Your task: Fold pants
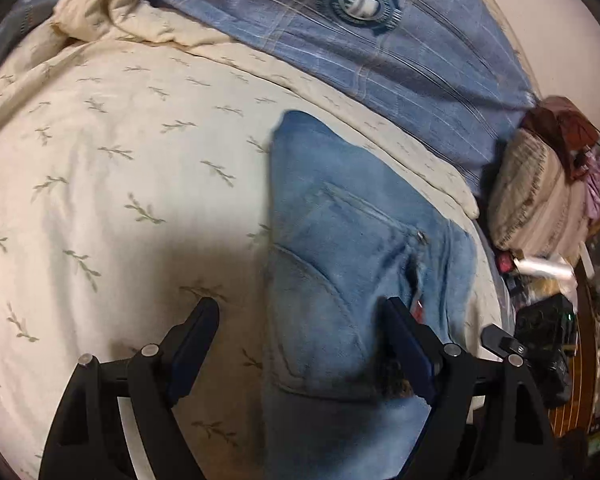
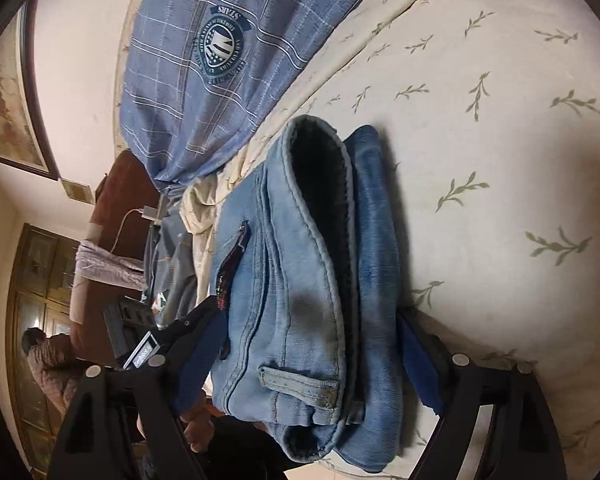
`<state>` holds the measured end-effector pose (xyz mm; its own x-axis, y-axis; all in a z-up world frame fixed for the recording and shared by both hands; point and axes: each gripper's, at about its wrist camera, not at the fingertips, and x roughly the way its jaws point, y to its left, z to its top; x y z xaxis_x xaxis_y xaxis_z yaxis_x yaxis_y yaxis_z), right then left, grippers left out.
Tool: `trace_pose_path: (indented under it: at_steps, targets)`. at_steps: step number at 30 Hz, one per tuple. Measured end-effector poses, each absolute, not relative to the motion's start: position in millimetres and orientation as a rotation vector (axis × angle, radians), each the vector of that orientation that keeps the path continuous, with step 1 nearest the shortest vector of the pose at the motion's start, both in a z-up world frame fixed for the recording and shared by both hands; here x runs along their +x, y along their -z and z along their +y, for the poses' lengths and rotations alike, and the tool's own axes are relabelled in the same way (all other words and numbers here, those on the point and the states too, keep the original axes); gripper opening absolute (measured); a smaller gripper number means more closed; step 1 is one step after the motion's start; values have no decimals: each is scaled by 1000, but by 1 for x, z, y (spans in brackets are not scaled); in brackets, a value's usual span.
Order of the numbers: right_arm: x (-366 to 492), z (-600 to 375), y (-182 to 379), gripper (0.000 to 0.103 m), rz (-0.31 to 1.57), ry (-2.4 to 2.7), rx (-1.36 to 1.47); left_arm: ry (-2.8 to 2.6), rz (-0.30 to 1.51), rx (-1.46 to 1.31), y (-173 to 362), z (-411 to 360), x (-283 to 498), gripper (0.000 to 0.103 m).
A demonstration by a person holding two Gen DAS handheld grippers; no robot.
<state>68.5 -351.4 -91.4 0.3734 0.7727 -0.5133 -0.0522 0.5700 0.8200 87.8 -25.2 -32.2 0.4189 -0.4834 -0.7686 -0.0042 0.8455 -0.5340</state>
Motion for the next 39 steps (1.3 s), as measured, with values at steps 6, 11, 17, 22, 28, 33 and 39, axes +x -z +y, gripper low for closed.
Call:
trace_pose_path:
  at_steps: [6, 11, 17, 22, 28, 33, 39]
  targets:
    - [70, -354, 97, 86, 1054, -613, 868, 330, 1099, -524, 34, -23, 85, 83]
    - [66, -347, 92, 90, 1052, -620, 781, 358, 1085, -477, 31, -31, 83, 73]
    - [68, -340, 90, 91, 1070, -618, 749, 363, 1061, -431, 29, -38, 81, 49]
    - [63, -324, 80, 63, 1109, -504, 546, 362, 1024, -354, 23, -48, 77, 36]
    - [56, -324, 70, 29, 1088, -472, 555, 357, 976, -276, 15, -61, 72, 28]
    - [48, -316, 33, 22, 1026, -488, 506, 375, 887, -251, -9, -54, 58, 26]
    - [37, -305, -8, 22, 946, -537, 476, 348, 777, -239, -51, -41, 45, 26]
